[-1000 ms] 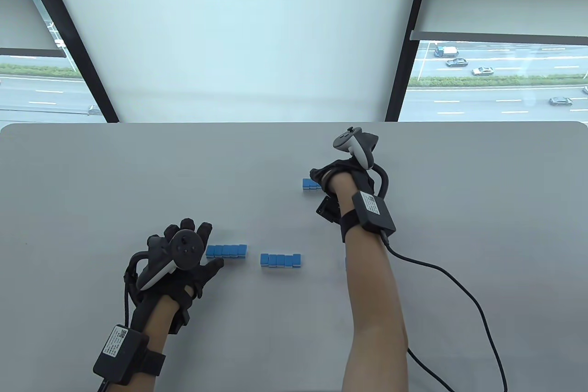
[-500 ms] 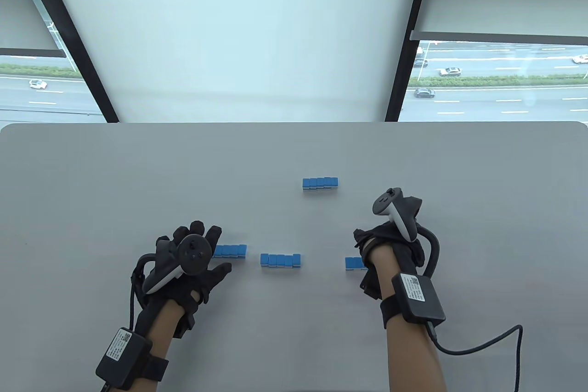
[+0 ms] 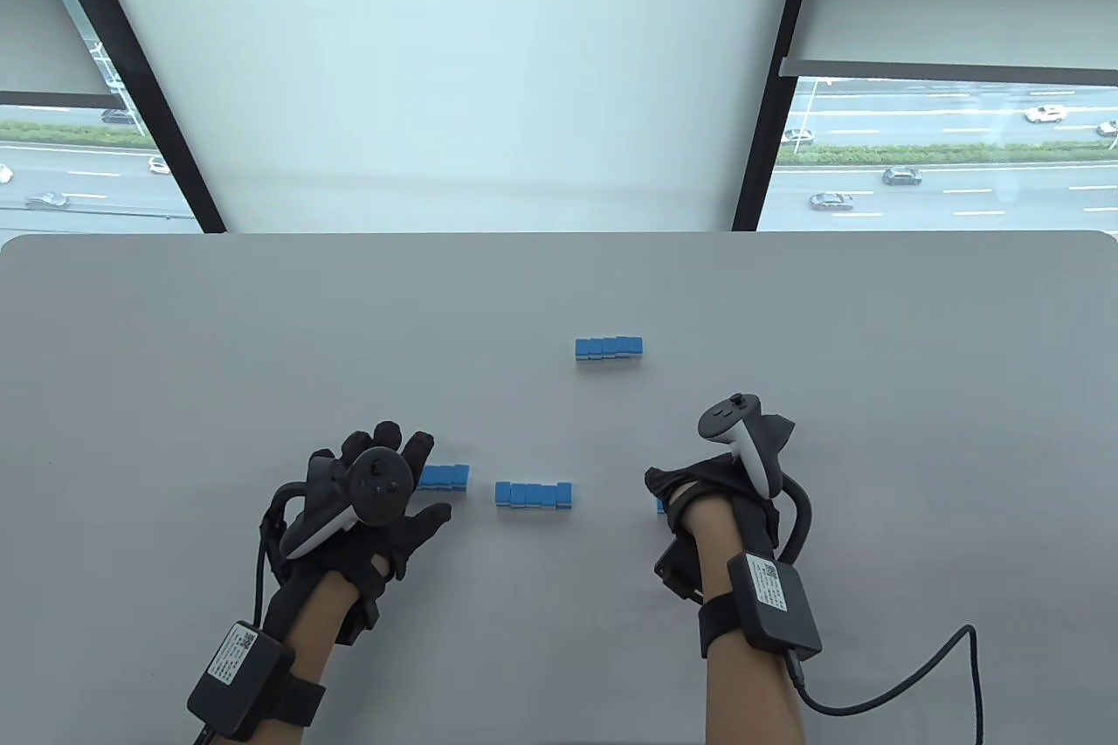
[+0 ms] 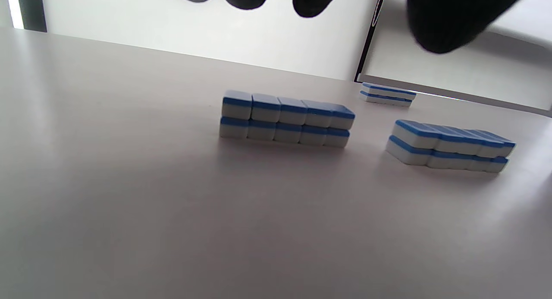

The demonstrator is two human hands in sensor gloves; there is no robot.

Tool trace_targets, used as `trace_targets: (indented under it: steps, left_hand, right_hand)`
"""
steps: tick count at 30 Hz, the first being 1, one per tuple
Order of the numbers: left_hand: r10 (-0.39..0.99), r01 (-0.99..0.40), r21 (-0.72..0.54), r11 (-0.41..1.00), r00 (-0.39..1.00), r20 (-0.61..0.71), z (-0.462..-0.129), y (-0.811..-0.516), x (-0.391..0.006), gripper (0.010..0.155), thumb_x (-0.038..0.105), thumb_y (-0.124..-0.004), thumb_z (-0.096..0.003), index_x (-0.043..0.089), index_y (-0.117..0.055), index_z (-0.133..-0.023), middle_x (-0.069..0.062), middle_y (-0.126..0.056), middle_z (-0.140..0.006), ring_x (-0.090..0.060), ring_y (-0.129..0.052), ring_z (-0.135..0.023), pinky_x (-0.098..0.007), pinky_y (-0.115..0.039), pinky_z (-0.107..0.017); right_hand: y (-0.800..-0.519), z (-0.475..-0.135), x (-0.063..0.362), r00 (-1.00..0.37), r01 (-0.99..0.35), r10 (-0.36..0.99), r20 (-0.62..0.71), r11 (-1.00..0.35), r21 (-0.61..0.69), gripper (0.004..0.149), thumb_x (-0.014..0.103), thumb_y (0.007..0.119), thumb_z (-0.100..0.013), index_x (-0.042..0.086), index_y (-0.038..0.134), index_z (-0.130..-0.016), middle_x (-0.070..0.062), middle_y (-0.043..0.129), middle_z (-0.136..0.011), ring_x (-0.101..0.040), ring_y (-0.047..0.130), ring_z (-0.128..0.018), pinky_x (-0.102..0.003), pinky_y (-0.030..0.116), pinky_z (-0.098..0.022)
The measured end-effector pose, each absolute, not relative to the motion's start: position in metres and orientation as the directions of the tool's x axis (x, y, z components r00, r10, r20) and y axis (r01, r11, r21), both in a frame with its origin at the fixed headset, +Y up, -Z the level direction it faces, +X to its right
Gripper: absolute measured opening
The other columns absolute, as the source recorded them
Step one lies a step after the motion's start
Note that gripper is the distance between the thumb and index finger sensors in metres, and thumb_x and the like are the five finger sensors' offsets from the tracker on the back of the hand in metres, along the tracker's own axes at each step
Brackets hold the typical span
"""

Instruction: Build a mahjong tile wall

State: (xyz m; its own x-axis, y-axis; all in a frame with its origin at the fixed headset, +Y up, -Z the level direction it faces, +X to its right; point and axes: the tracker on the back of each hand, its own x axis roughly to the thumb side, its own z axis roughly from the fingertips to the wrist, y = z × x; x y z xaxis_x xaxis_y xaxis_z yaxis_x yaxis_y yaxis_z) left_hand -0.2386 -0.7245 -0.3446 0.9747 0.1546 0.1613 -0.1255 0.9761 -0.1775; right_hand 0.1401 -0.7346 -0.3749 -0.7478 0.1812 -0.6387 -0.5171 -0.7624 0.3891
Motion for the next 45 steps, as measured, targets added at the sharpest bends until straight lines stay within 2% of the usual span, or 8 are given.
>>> trace_targets:
  steps: [5, 11, 18, 29, 38, 45]
  left_hand:
    - [0.160, -0.129, -0.185, 0.974, 0.974, 0.160, -0.343, -0.724, -0.238, 0.086, 0.068, -0.068, -0.0418, 0.032, -0.036, -0.113, -0.008, -0.031, -0.121, -0.047, -0.033, -0.108, -0.076, -0.030, -0.069]
    - [0.170, -0.141, -0.184, 0.973, 0.973, 0.153, -0.342, -0.723, -0.240, 0.086, 0.068, -0.068, -0.0418, 0.031, -0.036, -0.113, -0.008, -0.031, -0.121, -0.047, -0.033, -0.108, -0.076, -0.029, -0.069]
    - [0.168, -0.138, -0.178, 0.974, 0.972, 0.165, -0.342, -0.722, -0.238, 0.086, 0.068, -0.068, -0.0417, 0.032, -0.036, -0.113, -0.008, -0.031, -0.121, -0.047, -0.033, -0.108, -0.076, -0.029, -0.069]
    - [0.166, -0.134, -0.188, 0.973, 0.972, 0.168, -0.342, -0.722, -0.237, 0.085, 0.068, -0.068, -0.0417, 0.032, -0.037, -0.113, -0.008, -0.032, -0.121, -0.046, -0.034, -0.108, -0.076, -0.029, -0.069]
    - [0.190, -0.156, -0.200, 0.967, 0.968, 0.164, -0.342, -0.725, -0.238, 0.085, 0.067, -0.069, -0.0414, 0.032, -0.039, -0.112, -0.007, -0.035, -0.120, -0.046, -0.037, -0.108, -0.075, -0.032, -0.070]
    - [0.156, -0.123, -0.210, 0.970, 0.977, 0.148, -0.345, -0.730, -0.238, 0.084, 0.067, -0.069, -0.0413, 0.033, -0.039, -0.112, -0.007, -0.036, -0.120, -0.045, -0.037, -0.109, -0.075, -0.032, -0.070]
  right_hand:
    - [-0.741, -0.375, 0.128, -0.764, -0.456, 0.116, -0.635, -0.793, 0.404, 0.112, 0.068, 0.080, -0.034, 0.004, 0.017, -0.102, -0.028, 0.035, -0.102, -0.057, 0.054, -0.089, -0.066, 0.052, -0.066]
    - [-0.747, -0.377, 0.120, -0.769, -0.373, 0.035, -0.638, -0.836, 0.403, 0.111, 0.064, 0.082, -0.035, 0.003, 0.018, -0.102, -0.028, 0.036, -0.101, -0.057, 0.056, -0.088, -0.066, 0.053, -0.066]
    - [-0.751, -0.385, 0.107, -0.783, -0.223, -0.082, -0.617, -0.888, 0.401, 0.106, 0.062, 0.085, -0.034, 0.000, 0.030, -0.101, -0.029, 0.047, -0.099, -0.057, 0.066, -0.084, -0.066, 0.061, -0.063]
    - [-0.749, -0.395, 0.117, -0.821, -0.172, -0.098, -0.562, -0.897, 0.407, 0.102, 0.062, 0.084, -0.034, 0.005, 0.035, -0.103, -0.029, 0.048, -0.100, -0.056, 0.065, -0.085, -0.065, 0.060, -0.064]
    - [-0.750, -0.427, 0.140, -0.918, -0.088, -0.092, -0.385, -0.901, 0.425, 0.102, 0.061, 0.084, -0.033, 0.009, 0.032, -0.103, -0.027, 0.045, -0.102, -0.058, 0.063, -0.086, -0.066, 0.057, -0.066]
    - [-0.750, -0.459, 0.148, -0.978, 0.007, -0.095, -0.185, -0.905, 0.426, 0.108, 0.062, 0.085, -0.032, 0.011, 0.018, -0.101, -0.023, 0.046, -0.102, -0.055, 0.063, -0.088, -0.065, 0.056, -0.068]
